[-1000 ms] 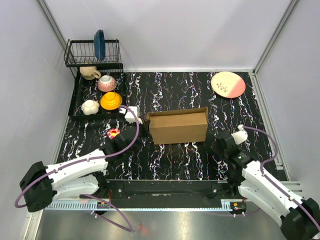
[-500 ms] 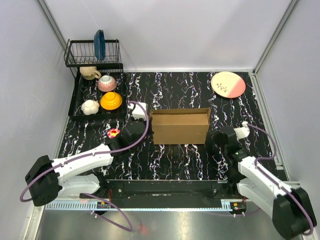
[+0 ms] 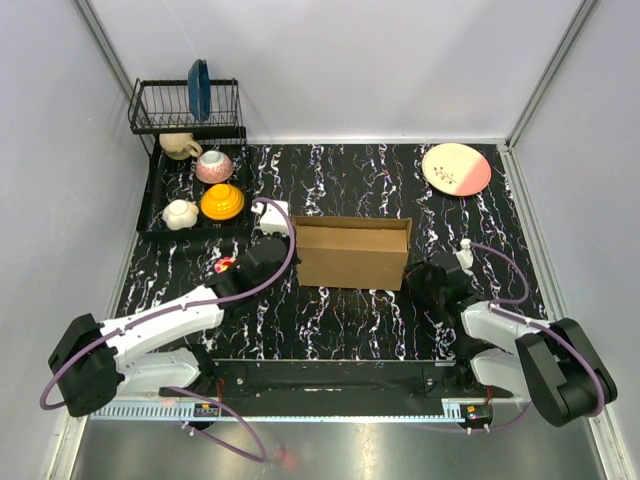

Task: Fold the paper box

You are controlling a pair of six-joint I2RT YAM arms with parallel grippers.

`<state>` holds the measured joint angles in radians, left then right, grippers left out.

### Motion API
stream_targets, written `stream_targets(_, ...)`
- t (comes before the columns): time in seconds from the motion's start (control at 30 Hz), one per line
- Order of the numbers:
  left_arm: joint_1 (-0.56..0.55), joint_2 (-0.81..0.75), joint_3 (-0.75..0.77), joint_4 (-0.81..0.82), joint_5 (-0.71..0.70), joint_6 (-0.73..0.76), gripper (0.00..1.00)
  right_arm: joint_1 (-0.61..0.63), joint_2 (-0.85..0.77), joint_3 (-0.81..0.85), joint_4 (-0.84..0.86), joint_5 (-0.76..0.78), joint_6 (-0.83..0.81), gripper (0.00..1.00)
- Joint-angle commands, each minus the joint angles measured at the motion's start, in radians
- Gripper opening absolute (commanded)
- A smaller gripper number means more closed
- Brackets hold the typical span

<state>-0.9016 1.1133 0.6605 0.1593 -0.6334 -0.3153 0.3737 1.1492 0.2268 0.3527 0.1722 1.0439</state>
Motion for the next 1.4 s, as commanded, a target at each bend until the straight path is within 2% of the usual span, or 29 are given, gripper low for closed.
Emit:
stream_targets(0.0, 0.023, -0.020, -0.029, -0.133, -0.022, 0.035, 0.00, 0.002, 0.035, -0.017, 0.129, -0.079, 0.004, 0.00)
stream_targets(0.3, 0.050, -0.108, -0.044, -0.205, -0.049, 0.045, 0.00, 0.132, 0.201, 0.012, 0.247, -0.083, 0.025, 0.00)
stream_targets(0.47, 0.066, -0.141, -0.044, -0.242, -0.063, 0.048, 0.00, 0.160, 0.294, 0.023, 0.321, -0.094, 0.048, 0.00)
stream_targets(0.73, 0.098, -0.181, -0.062, -0.268, -0.091, 0.036, 0.00, 0.197, 0.334, 0.051, 0.344, -0.091, 0.041, 0.00)
stream_targets(0.8, 0.102, -0.181, -0.061, -0.268, -0.083, 0.036, 0.00, 0.195, 0.229, 0.036, 0.280, -0.057, 0.025, 0.00)
stream_targets(0.83, 0.102, -0.181, -0.059, -0.271, -0.083, 0.035, 0.00, 0.195, 0.171, 0.040, 0.150, -0.010, -0.008, 0.00)
stream_targets(0.9, 0.102, -0.182, -0.064, -0.267, -0.080, 0.033, 0.00, 0.195, -0.023, 0.072, 0.010, 0.071, -0.060, 0.00)
stream_targets(0.93, 0.102, -0.182, -0.065, -0.265, -0.077, 0.030, 0.00, 0.194, -0.148, 0.089, -0.124, 0.099, -0.126, 0.00)
stream_targets(1.03, 0.102, -0.179, -0.073, -0.256, -0.068, 0.021, 0.00, 0.195, -0.332, 0.183, -0.320, 0.182, -0.304, 0.11)
stream_targets(1.1, 0.102, -0.176, -0.078, -0.248, -0.060, 0.018, 0.00, 0.195, -0.384, 0.255, -0.389, 0.208, -0.385, 0.25)
stream_targets(1.2, 0.102, -0.170, -0.078, -0.238, -0.055, 0.025, 0.00, 0.194, -0.398, 0.345, -0.442, 0.190, -0.530, 0.35)
stream_targets(1.37, 0.102, -0.164, -0.064, -0.233, -0.048, 0.042, 0.00, 0.194, -0.293, 0.460, -0.411, 0.113, -0.630, 0.38)
